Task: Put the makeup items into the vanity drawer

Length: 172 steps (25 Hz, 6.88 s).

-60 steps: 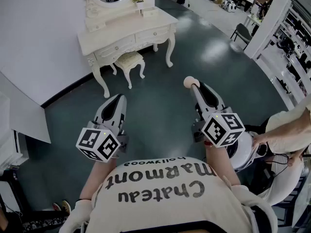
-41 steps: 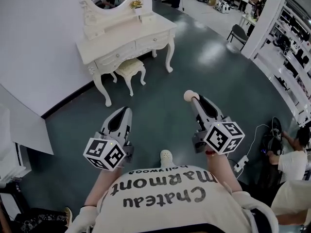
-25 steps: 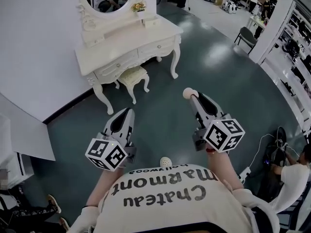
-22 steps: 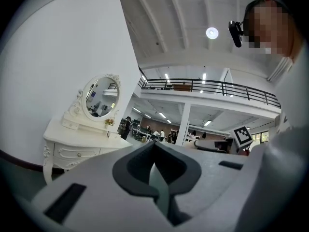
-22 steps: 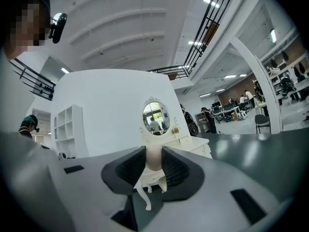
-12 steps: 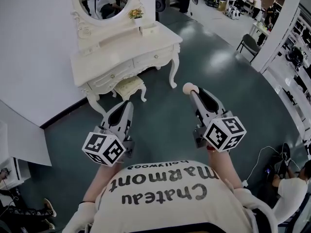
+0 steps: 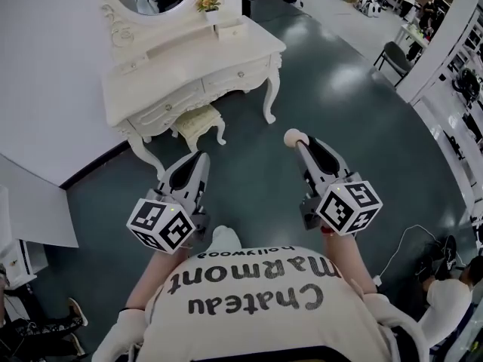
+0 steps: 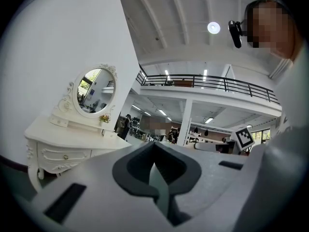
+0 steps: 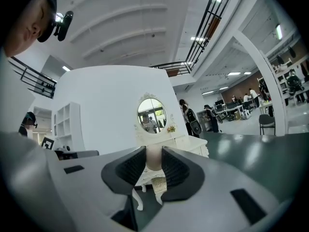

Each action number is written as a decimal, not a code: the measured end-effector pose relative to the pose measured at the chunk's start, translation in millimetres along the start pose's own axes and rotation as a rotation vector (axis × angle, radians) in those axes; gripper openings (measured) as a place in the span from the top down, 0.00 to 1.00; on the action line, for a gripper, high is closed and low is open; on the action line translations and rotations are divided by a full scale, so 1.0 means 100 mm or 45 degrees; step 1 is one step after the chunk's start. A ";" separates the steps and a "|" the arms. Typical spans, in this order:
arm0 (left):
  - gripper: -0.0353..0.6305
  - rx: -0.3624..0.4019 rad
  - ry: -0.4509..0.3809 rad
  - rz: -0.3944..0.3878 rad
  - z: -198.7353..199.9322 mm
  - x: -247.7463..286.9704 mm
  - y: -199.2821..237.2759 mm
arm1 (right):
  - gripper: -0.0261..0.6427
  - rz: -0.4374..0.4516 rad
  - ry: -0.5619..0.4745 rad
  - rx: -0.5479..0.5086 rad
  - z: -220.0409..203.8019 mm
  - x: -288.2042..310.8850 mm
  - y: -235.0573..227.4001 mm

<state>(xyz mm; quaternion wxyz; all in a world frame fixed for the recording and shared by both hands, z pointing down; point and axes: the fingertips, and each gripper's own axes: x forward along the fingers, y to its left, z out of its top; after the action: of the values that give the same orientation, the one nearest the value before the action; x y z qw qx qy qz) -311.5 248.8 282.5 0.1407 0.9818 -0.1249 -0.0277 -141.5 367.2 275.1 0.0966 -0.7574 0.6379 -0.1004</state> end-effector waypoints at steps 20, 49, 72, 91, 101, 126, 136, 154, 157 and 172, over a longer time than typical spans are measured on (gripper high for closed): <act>0.94 0.000 0.015 -0.035 0.23 1.20 1.06 | 0.78 -0.038 0.036 -0.011 0.14 1.30 -0.50; 0.94 -0.093 0.065 0.036 0.38 2.13 2.56 | 0.78 -0.033 0.128 -0.055 0.19 3.12 -0.92; 0.94 -0.122 -0.026 0.166 0.66 3.83 3.02 | 0.78 0.162 0.178 -0.091 0.64 4.62 -2.26; 0.94 -0.107 -0.026 0.384 0.50 4.69 3.33 | 0.79 0.291 0.221 0.051 0.59 5.48 -3.25; 0.94 -0.136 0.015 0.365 0.41 5.28 3.90 | 0.80 0.275 0.355 0.039 0.33 6.14 -3.45; 0.94 -0.344 0.121 0.531 0.17 5.75 5.58 | 0.79 0.362 0.664 0.026 -0.13 7.95 -3.44; 0.94 -0.405 0.080 0.599 0.15 5.64 6.05 | 0.79 0.434 0.884 -0.116 -0.51 8.32 -3.32; 0.94 -0.446 -0.034 0.819 0.08 5.22 5.90 | 0.78 0.775 1.231 -0.511 -0.93 8.49 -3.17; 0.94 -0.457 -0.059 0.882 0.07 5.13 5.83 | 0.78 0.831 1.244 -0.543 -0.96 8.49 -3.14; 0.94 -0.503 -0.088 0.979 -0.09 5.13 5.49 | 0.77 0.940 1.360 -0.658 -1.11 8.45 -3.13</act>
<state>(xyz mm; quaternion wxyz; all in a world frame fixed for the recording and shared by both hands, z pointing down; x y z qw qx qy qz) 54.9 -388.8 436.6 0.3217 0.8165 -0.4785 -0.0297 264.2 -415.0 492.2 -0.3858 -0.3366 0.8172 -0.2647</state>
